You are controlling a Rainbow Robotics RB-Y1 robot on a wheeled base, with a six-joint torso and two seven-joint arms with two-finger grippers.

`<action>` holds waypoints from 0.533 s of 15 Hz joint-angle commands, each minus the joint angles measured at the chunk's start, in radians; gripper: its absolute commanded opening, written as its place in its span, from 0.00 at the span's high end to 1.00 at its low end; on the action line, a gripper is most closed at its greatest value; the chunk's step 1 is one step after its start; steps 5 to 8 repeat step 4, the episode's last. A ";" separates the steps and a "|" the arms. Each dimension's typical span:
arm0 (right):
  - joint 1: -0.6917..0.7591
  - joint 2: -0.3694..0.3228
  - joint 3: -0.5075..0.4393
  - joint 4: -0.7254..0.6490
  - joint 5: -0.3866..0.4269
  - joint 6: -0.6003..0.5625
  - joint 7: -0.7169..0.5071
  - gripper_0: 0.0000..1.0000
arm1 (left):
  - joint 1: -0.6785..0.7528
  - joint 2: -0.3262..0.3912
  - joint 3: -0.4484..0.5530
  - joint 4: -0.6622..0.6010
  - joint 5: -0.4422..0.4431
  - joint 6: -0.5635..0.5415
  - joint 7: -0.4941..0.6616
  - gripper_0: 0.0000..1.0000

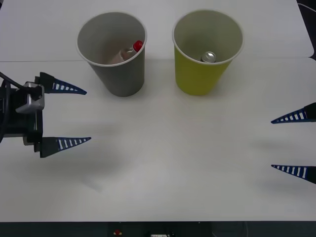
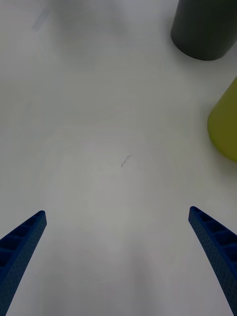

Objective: Put the can into the green bin and the plastic bottle into the gray bin

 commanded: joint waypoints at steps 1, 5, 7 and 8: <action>0.000 0.000 0.000 0.000 0.000 0.000 0.000 0.00 | 0.014 0.000 0.006 0.000 0.001 -0.002 0.000 0.00; 0.000 0.000 0.000 0.000 0.000 0.000 0.000 0.00 | 0.014 0.000 0.005 0.000 -0.002 -0.001 0.000 0.00; 0.000 0.000 0.000 0.000 0.000 0.000 0.000 0.00 | 0.014 0.000 0.005 0.000 -0.002 -0.001 0.000 0.00; 0.000 0.000 0.000 0.000 0.000 0.000 0.000 0.00 | 0.014 0.000 0.005 0.000 -0.002 -0.001 0.000 0.00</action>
